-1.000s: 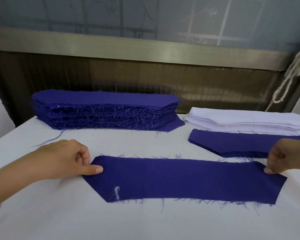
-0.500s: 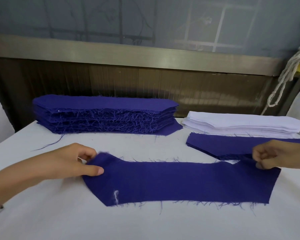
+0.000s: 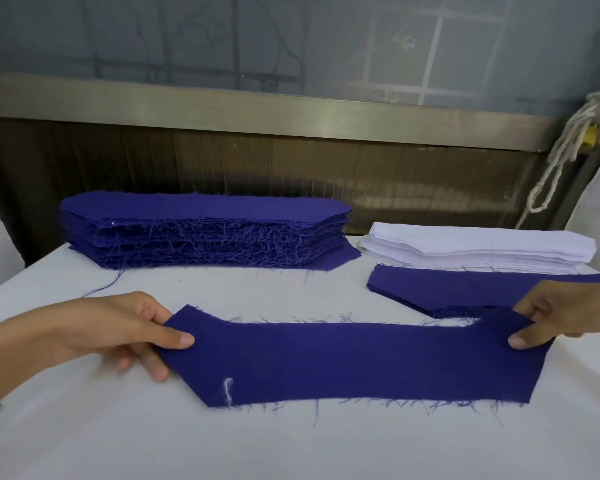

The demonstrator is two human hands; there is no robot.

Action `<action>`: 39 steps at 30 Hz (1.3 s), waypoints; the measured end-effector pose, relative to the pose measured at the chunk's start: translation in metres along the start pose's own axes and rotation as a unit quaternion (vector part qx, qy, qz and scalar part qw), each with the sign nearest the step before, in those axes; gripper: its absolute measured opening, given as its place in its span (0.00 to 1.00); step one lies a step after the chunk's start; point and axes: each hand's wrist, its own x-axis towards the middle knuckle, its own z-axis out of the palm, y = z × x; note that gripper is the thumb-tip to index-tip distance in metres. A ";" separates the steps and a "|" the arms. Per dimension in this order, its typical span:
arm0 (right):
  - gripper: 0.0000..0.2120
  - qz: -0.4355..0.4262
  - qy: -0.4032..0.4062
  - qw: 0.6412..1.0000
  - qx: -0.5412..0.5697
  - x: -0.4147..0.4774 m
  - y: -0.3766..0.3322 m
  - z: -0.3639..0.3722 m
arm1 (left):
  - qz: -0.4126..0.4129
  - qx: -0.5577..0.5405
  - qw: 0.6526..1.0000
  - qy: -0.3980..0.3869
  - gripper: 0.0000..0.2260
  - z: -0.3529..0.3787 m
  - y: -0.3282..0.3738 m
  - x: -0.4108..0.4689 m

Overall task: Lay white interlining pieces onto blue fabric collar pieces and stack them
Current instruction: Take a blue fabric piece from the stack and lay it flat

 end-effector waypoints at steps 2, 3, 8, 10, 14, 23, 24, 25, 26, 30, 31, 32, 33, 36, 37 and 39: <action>0.34 -0.003 0.002 1.000 0.024 -0.005 -0.002 -0.002 | -0.001 -0.006 1.000 -0.004 0.16 -0.001 -0.002 0.002; 0.35 -0.007 0.005 0.999 0.037 -0.008 -0.003 -0.004 | 0.000 -0.011 1.000 -0.008 0.17 -0.003 -0.002 0.002; 0.29 -0.051 0.043 0.982 0.177 -0.026 0.008 -0.019 | 0.024 -0.056 0.998 -0.015 0.28 -0.011 0.002 0.006; 0.31 -0.049 0.100 0.968 0.227 -0.031 0.014 -0.028 | 0.039 -0.087 0.995 0.017 0.30 -0.015 0.009 0.011; 0.27 -0.027 0.204 0.933 0.294 -0.038 0.019 -0.046 | 0.080 -0.108 0.990 0.033 0.20 -0.009 0.043 0.022; 0.09 -0.021 0.317 0.825 0.468 -0.041 0.051 -0.076 | 0.152 -0.105 0.979 0.085 0.15 0.034 0.146 0.078; 0.10 -0.017 0.331 0.813 0.479 -0.040 0.059 -0.079 | 0.155 -0.103 0.979 0.078 0.13 0.039 0.157 0.086; 0.11 -0.012 0.345 0.803 0.486 -0.040 0.066 -0.082 | 0.156 -0.102 0.980 0.074 0.12 0.044 0.168 0.094; 0.11 -0.005 0.358 0.793 0.493 -0.039 0.073 -0.083 | 0.157 -0.101 0.980 0.074 0.13 0.048 0.178 0.103; 0.12 0.018 0.406 0.761 0.506 -0.037 0.101 -0.088 | 0.171 -0.105 0.977 0.075 0.14 0.066 0.208 0.137; 0.12 0.021 0.418 0.752 0.509 -0.036 0.108 -0.089 | 0.175 -0.107 0.977 0.064 0.12 0.070 0.213 0.144; 0.12 0.026 0.431 0.743 0.512 -0.034 0.113 -0.089 | 0.175 -0.108 0.977 0.054 0.10 0.075 0.215 0.150; 0.13 0.031 0.442 0.735 0.513 -0.033 0.118 -0.089 | 0.173 -0.109 0.978 0.047 0.08 0.079 0.217 0.155; 0.17 0.037 0.468 0.722 0.509 -0.029 0.128 -0.089 | 0.170 -0.114 0.978 0.036 0.07 0.088 0.216 0.168; 0.18 0.037 0.473 0.719 0.507 -0.028 0.130 -0.089 | 0.167 -0.115 0.979 0.030 0.08 0.091 0.215 0.172; 0.20 0.038 0.485 0.717 0.499 -0.025 0.134 -0.089 | 0.161 -0.121 0.979 0.022 0.11 0.096 0.213 0.178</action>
